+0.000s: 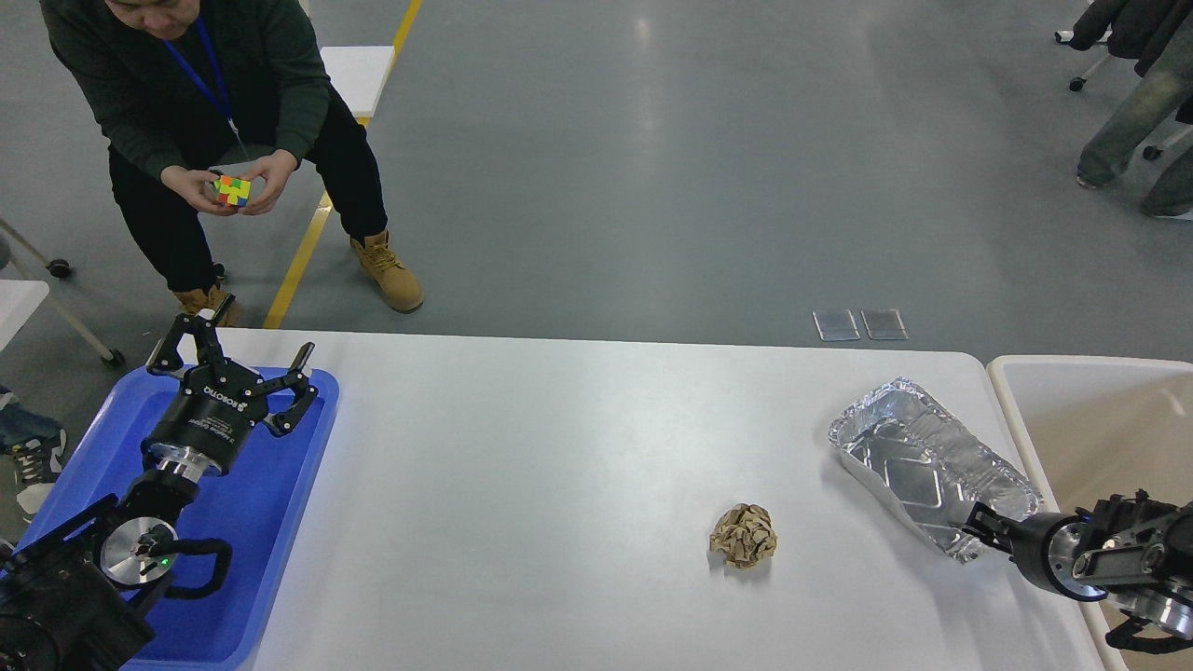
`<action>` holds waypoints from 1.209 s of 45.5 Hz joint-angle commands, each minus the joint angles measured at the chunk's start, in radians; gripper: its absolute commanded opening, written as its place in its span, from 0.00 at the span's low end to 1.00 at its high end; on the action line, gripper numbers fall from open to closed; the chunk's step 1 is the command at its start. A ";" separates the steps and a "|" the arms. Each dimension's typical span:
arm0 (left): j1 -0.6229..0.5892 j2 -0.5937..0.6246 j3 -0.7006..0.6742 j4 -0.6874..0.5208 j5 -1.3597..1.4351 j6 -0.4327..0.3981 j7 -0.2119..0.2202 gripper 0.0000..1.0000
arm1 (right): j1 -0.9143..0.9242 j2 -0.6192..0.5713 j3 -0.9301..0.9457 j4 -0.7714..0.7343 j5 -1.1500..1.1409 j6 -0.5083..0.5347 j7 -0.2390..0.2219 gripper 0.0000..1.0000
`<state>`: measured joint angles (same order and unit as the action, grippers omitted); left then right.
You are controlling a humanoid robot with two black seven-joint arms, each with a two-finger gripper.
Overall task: Tidy desktop
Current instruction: 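Grasp the edge of the silver foil tray with the right gripper, then lift the foil tray with the right gripper and carry it over the bin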
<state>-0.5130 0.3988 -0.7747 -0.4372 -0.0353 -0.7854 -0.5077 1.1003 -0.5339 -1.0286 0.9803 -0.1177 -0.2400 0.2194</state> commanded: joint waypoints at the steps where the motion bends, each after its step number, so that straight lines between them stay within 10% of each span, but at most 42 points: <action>1: 0.001 0.000 0.000 0.000 0.000 0.000 0.000 0.99 | -0.023 0.029 -0.011 -0.018 -0.007 -0.012 0.000 0.29; 7: 0.001 0.000 0.000 0.000 0.000 0.000 0.000 0.99 | -0.027 0.031 -0.028 -0.018 -0.005 -0.004 0.003 0.00; 41: 0.001 0.000 0.000 0.000 0.000 0.000 0.000 0.99 | 0.007 0.015 -0.061 -0.017 -0.005 0.011 0.008 0.00; 55: -0.001 0.000 0.000 0.000 0.000 0.000 0.000 0.99 | 0.249 -0.132 -0.133 0.043 -0.074 0.203 0.029 0.00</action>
<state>-0.5136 0.3989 -0.7747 -0.4372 -0.0353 -0.7854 -0.5077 1.1823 -0.5716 -1.1075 0.9778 -0.1521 -0.1619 0.2284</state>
